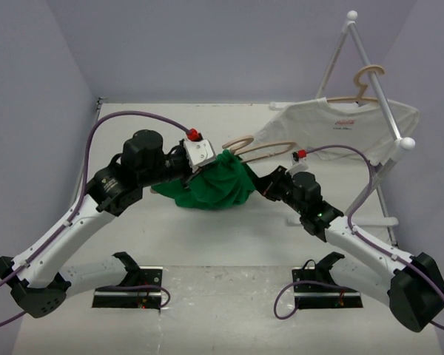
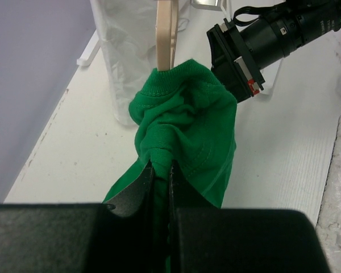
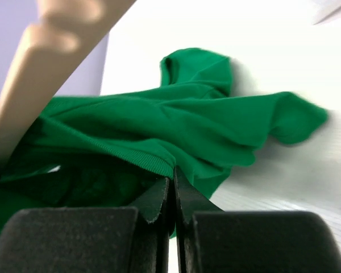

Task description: Place the t-shirt on the hanger

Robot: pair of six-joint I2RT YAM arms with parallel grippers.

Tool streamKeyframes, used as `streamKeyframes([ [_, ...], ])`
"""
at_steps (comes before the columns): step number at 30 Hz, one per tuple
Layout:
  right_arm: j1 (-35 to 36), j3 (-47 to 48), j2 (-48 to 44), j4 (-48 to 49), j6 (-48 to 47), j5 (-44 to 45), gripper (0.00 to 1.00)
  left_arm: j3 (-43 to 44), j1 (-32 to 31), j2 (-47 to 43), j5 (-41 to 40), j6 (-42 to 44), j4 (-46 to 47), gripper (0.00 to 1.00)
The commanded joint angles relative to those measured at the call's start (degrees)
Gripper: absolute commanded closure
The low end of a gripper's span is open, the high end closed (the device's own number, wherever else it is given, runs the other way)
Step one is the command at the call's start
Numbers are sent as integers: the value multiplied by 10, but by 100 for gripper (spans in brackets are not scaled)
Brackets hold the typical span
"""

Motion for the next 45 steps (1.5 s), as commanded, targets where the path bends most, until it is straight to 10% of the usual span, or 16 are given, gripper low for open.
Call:
streamKeyframes([
  [1,-36,62,-31,-78,-48,100,100,25,2,-45,-6,-21,27,100],
  [16,-193,282,-50,-246,-164,41,100,13,1,-109,-63,-15,-6,100],
  [29,-141,435,-21,-378,-252,-71,100,54,2,-1,-44,-59,19,100],
  [45,-38,602,81,-483,-342,67,100,-9,2,-17,32,-100,104,100],
])
